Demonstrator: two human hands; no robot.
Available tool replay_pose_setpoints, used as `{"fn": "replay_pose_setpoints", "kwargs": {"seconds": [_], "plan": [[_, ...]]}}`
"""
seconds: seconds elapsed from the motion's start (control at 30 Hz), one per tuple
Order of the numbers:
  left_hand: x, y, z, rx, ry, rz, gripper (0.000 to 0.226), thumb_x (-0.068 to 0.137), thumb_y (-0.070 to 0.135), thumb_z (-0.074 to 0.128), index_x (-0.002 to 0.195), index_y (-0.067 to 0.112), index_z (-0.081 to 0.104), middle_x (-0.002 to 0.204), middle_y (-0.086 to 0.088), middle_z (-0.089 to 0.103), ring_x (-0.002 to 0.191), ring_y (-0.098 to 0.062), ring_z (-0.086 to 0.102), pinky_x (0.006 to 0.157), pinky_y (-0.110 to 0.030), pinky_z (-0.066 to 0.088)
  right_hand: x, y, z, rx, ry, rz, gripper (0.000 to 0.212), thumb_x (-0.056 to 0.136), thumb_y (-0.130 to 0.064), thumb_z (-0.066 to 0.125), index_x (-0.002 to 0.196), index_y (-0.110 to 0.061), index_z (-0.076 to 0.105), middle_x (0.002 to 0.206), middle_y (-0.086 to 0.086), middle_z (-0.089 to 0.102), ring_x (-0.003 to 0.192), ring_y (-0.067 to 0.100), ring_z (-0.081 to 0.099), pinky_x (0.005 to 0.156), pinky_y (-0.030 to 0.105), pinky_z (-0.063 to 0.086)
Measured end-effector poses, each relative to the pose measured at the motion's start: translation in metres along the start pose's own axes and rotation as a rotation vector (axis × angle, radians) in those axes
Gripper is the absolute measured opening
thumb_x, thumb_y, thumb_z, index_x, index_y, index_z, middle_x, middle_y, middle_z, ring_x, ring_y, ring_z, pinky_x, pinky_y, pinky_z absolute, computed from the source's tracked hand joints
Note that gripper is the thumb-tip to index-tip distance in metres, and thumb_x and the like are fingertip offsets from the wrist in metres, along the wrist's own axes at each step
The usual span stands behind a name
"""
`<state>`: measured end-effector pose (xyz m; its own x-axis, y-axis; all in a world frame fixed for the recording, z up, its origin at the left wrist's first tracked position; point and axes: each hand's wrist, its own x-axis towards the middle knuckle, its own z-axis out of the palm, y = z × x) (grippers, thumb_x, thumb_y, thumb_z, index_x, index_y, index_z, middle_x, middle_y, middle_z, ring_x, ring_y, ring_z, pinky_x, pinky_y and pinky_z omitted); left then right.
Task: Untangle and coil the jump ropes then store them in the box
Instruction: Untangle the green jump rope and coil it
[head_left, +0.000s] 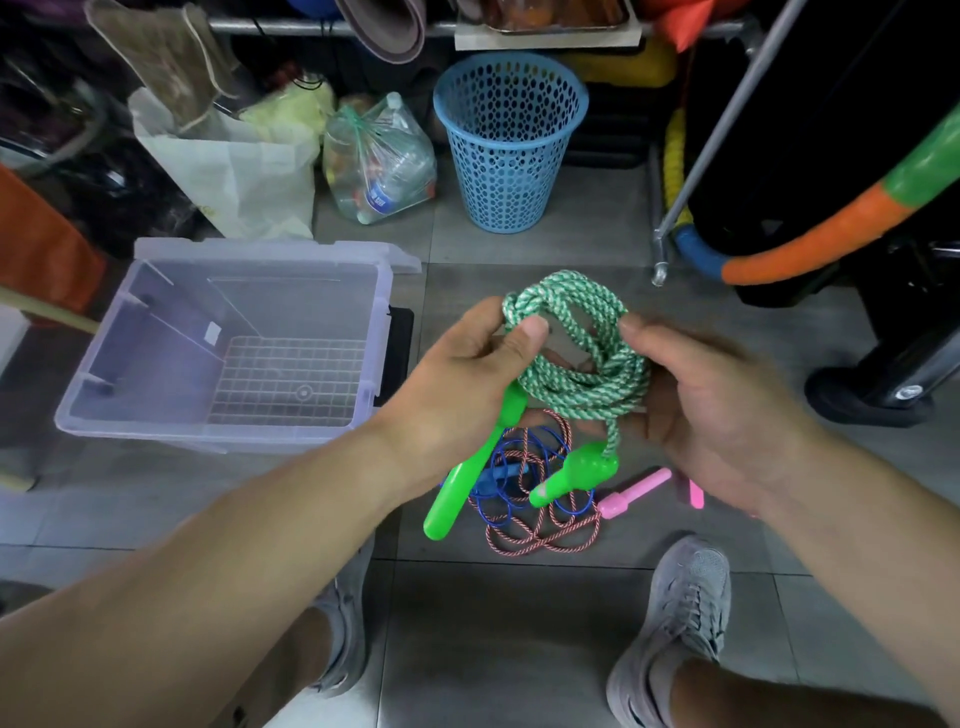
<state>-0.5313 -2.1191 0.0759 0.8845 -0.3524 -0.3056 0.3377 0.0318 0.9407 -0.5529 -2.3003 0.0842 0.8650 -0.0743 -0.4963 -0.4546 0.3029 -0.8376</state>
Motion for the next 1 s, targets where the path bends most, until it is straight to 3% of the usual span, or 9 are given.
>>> {"fn": "replay_pose_setpoints", "kwargs": {"seconds": [0.13, 0.27, 0.37, 0.43, 0.53, 0.67, 0.73, 0.87, 1.0], "plan": [[0.004, 0.001, -0.003, 0.008, 0.069, 0.06, 0.022, 0.102, 0.031, 0.054, 0.112, 0.015, 0.064, 0.11, -0.017, 0.071, 0.1, -0.028, 0.069, 0.088, -0.048, 0.055, -0.003, 0.004, -0.001, -0.025, -0.142, 0.084, 0.051, 0.082, -0.037, 0.062, 0.119, -0.003, 0.067, 0.115, 0.022, 0.071, 0.098, 0.041, 0.071, 0.081, 0.053, 0.06], [0.004, 0.006, -0.005, 0.018, 0.098, 0.062, 0.045, 0.09, 0.046, 0.063, 0.102, 0.002, 0.066, 0.105, -0.027, 0.069, 0.103, -0.044, 0.065, 0.101, -0.059, 0.048, -0.005, 0.006, -0.001, 0.042, -0.281, 0.103, 0.04, 0.079, -0.01, 0.061, 0.116, 0.007, 0.063, 0.106, 0.023, 0.071, 0.084, 0.032, 0.07, 0.071, 0.041, 0.06], [0.005, 0.006, -0.007, 0.03, 0.089, 0.038, 0.043, 0.099, 0.035, 0.06, 0.094, -0.007, 0.062, 0.087, -0.018, 0.065, 0.076, -0.032, 0.059, 0.064, -0.03, 0.056, -0.002, 0.0, -0.007, 0.124, -0.309, 0.066, 0.04, 0.069, 0.006, 0.058, 0.109, 0.0, 0.06, 0.092, 0.015, 0.07, 0.085, 0.027, 0.069, 0.074, 0.039, 0.059], [0.005, 0.005, -0.007, 0.034, 0.055, 0.034, 0.057, 0.095, 0.042, 0.063, 0.099, -0.013, 0.052, 0.09, -0.014, 0.052, 0.078, -0.03, 0.044, 0.061, -0.025, 0.051, 0.0, -0.002, -0.011, 0.148, -0.318, 0.066, 0.045, 0.064, 0.012, 0.063, 0.107, -0.003, 0.06, 0.086, 0.012, 0.068, 0.085, 0.027, 0.069, 0.076, 0.043, 0.06], [0.004, 0.004, -0.007, 0.087, 0.003, 0.034, 0.076, 0.08, 0.062, 0.071, 0.105, -0.008, 0.053, 0.093, -0.019, 0.057, 0.084, -0.03, 0.046, 0.08, -0.05, 0.05, -0.004, -0.001, -0.005, 0.016, -0.381, 0.102, 0.046, 0.072, 0.008, 0.072, 0.116, 0.002, 0.061, 0.097, 0.015, 0.069, 0.09, 0.031, 0.072, 0.076, 0.044, 0.061], [0.002, 0.001, -0.004, 0.14, -0.081, 0.054, 0.035, 0.092, 0.046, 0.065, 0.113, 0.019, 0.07, 0.11, -0.037, 0.058, 0.093, -0.038, 0.057, 0.101, -0.074, 0.037, -0.005, 0.002, -0.001, -0.208, -0.203, 0.012, 0.011, 0.089, -0.014, 0.068, 0.084, -0.016, 0.078, 0.077, 0.001, 0.075, 0.072, 0.019, 0.07, 0.067, 0.032, 0.056], [0.002, 0.002, -0.003, 0.175, -0.081, 0.084, 0.026, 0.094, 0.036, 0.064, 0.116, 0.024, 0.071, 0.112, -0.028, 0.065, 0.095, -0.033, 0.063, 0.1, -0.062, 0.045, -0.002, 0.002, -0.008, -0.474, -0.073, -0.151, 0.024, 0.095, -0.029, 0.064, 0.074, -0.024, 0.075, 0.067, -0.006, 0.07, 0.068, 0.012, 0.065, 0.071, 0.033, 0.051], [0.007, 0.002, -0.002, 0.398, -0.07, 0.176, 0.011, 0.096, 0.035, 0.065, 0.1, 0.026, 0.069, 0.084, 0.002, 0.073, 0.071, -0.009, 0.061, 0.069, -0.036, 0.053, -0.006, -0.005, -0.012, -0.71, 0.003, -0.298, 0.026, 0.096, -0.043, 0.058, 0.086, -0.022, 0.069, 0.073, 0.001, 0.074, 0.052, 0.014, 0.069, 0.046, 0.021, 0.048], [0.009, -0.012, 0.009, 0.517, -0.044, 0.111, 0.036, 0.097, 0.039, 0.061, 0.067, 0.025, 0.048, 0.049, 0.014, 0.039, 0.049, -0.007, 0.034, 0.053, -0.023, 0.035, -0.005, -0.009, -0.026, -0.735, -0.032, -0.174, 0.046, 0.083, -0.057, 0.07, 0.092, -0.012, 0.072, 0.088, 0.017, 0.073, 0.074, 0.025, 0.074, 0.057, 0.027, 0.058]]}}
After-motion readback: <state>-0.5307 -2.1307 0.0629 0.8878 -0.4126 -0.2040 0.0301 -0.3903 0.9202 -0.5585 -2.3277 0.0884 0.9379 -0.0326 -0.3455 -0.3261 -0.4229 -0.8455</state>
